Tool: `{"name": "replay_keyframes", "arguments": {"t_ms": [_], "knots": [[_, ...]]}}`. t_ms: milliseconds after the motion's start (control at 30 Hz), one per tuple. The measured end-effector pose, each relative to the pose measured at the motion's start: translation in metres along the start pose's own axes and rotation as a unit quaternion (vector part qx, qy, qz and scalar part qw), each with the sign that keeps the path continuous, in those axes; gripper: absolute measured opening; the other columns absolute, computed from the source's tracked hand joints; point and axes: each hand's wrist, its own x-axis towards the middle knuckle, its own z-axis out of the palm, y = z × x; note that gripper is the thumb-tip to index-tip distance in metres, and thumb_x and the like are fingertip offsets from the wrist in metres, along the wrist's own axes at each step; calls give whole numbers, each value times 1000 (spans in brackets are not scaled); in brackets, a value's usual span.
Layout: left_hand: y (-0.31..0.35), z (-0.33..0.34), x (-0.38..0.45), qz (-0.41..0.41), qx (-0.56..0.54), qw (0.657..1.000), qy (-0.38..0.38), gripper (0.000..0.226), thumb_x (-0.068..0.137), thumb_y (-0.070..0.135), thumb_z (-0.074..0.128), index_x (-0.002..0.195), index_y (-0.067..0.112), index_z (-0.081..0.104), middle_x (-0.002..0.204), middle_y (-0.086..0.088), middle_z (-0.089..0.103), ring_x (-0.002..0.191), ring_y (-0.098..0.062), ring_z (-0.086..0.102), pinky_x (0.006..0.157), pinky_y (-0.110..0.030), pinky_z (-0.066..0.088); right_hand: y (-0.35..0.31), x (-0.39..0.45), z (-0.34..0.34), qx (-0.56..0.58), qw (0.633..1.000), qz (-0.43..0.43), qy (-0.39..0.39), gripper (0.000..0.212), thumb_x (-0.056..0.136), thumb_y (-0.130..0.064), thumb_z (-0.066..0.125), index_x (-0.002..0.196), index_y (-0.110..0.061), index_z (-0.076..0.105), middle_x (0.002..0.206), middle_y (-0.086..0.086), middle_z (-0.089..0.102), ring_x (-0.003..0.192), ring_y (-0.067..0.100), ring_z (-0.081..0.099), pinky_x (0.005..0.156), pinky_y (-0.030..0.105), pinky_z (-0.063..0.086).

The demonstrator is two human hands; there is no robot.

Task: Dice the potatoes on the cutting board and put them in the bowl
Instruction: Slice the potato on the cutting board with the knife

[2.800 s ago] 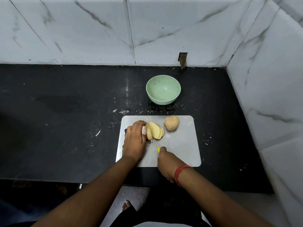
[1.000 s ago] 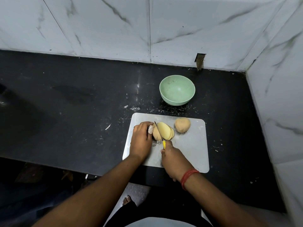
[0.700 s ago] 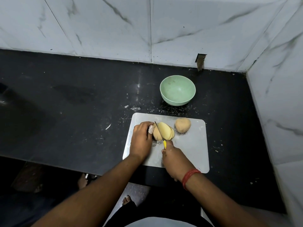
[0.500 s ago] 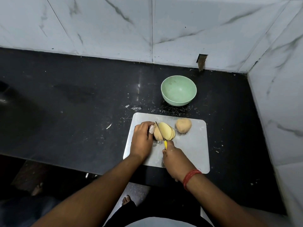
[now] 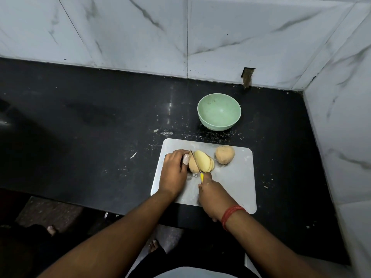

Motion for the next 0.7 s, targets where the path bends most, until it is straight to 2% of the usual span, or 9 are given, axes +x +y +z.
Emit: {"name": "replay_keyframes", "arguments": {"t_ms": [133, 200, 300, 400, 500, 567, 600, 667, 700], "knots": [[-1, 0, -1, -2, -2, 1000, -2, 21, 109, 26, 47, 116, 20, 65, 116, 10, 64, 110, -16, 48, 92, -22, 36, -3, 5, -2, -15, 999, 16, -30, 58, 91, 5, 42, 144, -6, 20, 84, 12, 61, 55, 21, 51, 35, 26, 30], [-2, 1, -1, 6, 1, 1000, 1, 23, 108, 30, 44, 113, 19, 64, 114, 8, 62, 107, -17, 49, 91, -26, 39, -5, 7, -2, -43, 998, 11, -38, 64, 88, 7, 46, 145, -3, 18, 81, 11, 61, 54, 19, 50, 37, 27, 30], [-5, 3, 0, 13, 12, 1000, 3, 27, 106, 33, 41, 107, 17, 63, 110, 5, 58, 102, -19, 50, 89, -31, 41, -8, 11, -5, -43, 998, 7, -40, 53, 93, 1, 44, 141, 1, 21, 92, 13, 63, 66, 24, 56, 48, 31, 42], [-7, 3, 1, 20, 23, 1000, 8, 25, 105, 30, 43, 104, 14, 62, 108, 3, 57, 99, -21, 51, 89, -34, 42, -14, 13, -10, -23, 998, 29, -46, 54, 95, 1, 43, 142, 1, 17, 75, 10, 56, 60, 23, 54, 42, 30, 35], [-7, 3, 2, 23, 30, 999, 8, 25, 106, 30, 43, 103, 14, 61, 106, 2, 56, 97, -21, 50, 87, -34, 42, -18, 18, -15, -16, 997, 43, -54, 44, 98, -4, 43, 138, 2, 25, 84, 12, 59, 66, 24, 57, 51, 28, 40], [-7, 2, 2, 24, 30, 999, 7, 26, 106, 30, 42, 103, 14, 62, 106, 2, 56, 97, -21, 50, 86, -33, 40, -21, 18, -19, 4, 997, 60, -53, 43, 97, -3, 46, 135, 6, 30, 78, 7, 54, 59, 19, 50, 47, 27, 32], [-6, 3, 2, 22, 31, 999, 7, 26, 106, 30, 41, 103, 14, 61, 106, 2, 56, 97, -21, 49, 86, -32, 40, -22, 18, -22, -26, 996, 54, -73, 41, 97, -4, 47, 134, 7, 33, 79, 5, 53, 58, 19, 49, 46, 27, 28], [-5, 3, 2, 21, 32, 999, 6, 26, 106, 31, 41, 104, 14, 61, 107, 2, 56, 97, -21, 49, 86, -33, 40, -23, 22, -26, 3, 993, 65, -102, 32, 98, -5, 43, 129, 3, 40, 82, 9, 54, 61, 25, 56, 44, 26, 32], [-5, 4, 1, 20, 33, 999, 5, 26, 106, 31, 41, 105, 14, 61, 107, 2, 55, 98, -21, 49, 87, -33, 40, -24, 22, -31, 3, 990, 71, -122, 27, 97, 0, 39, 125, 2, 41, 77, 12, 56, 56, 25, 57, 40, 26, 36]]}}
